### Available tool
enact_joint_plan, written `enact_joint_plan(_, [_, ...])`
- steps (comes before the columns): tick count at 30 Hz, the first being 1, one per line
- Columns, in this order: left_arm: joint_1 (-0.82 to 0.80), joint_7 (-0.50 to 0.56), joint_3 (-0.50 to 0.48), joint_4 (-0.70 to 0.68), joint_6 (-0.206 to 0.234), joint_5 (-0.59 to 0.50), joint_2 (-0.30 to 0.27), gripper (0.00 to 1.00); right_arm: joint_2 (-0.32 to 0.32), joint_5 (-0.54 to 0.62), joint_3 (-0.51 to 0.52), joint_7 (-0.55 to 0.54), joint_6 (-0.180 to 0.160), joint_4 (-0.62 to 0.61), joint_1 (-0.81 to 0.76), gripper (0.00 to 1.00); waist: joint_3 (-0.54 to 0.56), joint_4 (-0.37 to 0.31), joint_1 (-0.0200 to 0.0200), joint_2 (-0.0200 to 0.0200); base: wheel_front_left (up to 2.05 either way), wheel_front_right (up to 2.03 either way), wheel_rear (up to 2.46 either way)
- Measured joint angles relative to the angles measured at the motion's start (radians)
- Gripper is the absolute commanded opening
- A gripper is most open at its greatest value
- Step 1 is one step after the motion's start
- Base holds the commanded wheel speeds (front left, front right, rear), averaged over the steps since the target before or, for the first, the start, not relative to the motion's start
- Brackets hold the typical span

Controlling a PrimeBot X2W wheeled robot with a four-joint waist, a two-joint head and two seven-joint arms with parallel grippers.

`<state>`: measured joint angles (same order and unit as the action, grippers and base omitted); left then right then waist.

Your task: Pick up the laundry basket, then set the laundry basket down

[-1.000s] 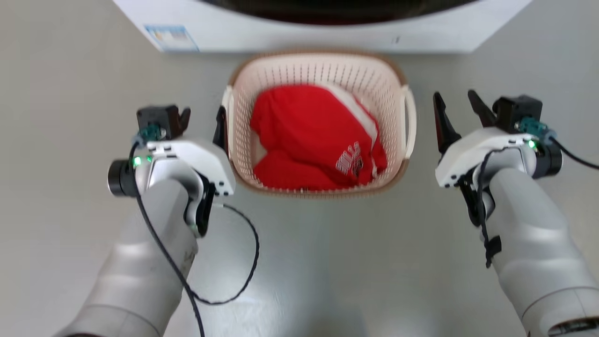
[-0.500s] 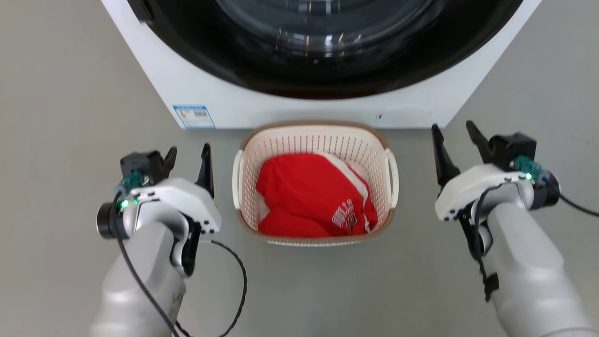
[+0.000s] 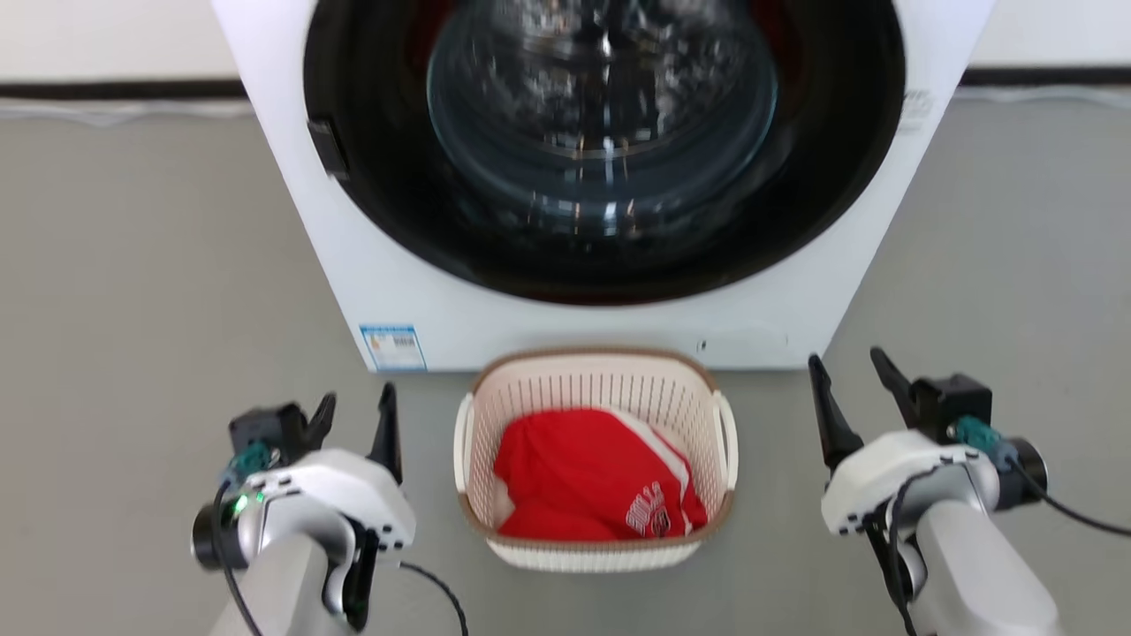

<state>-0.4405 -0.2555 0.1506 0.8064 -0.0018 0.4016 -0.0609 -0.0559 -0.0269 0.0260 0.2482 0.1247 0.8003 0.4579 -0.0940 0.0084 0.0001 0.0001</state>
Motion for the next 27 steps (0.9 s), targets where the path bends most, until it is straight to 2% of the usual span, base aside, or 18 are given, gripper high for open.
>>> enact_joint_plan(9, [0.090,0.000,-0.057,-0.048,-0.012,-0.051,0.016,1.00,0.001,0.000,0.014,0.000,0.000,-0.048,-0.079,1.00,0.096,-0.012,0.0000,0.0000,0.00,0.00,0.00])
enact_joint_plan(27, [0.150,0.000,-0.093,-0.094,-0.025,-0.085,0.025,1.00,0.002,0.009,0.040,0.000,0.000,-0.054,-0.136,1.00,0.149,-0.023,0.0000,-0.0001,0.00,0.00,0.00])
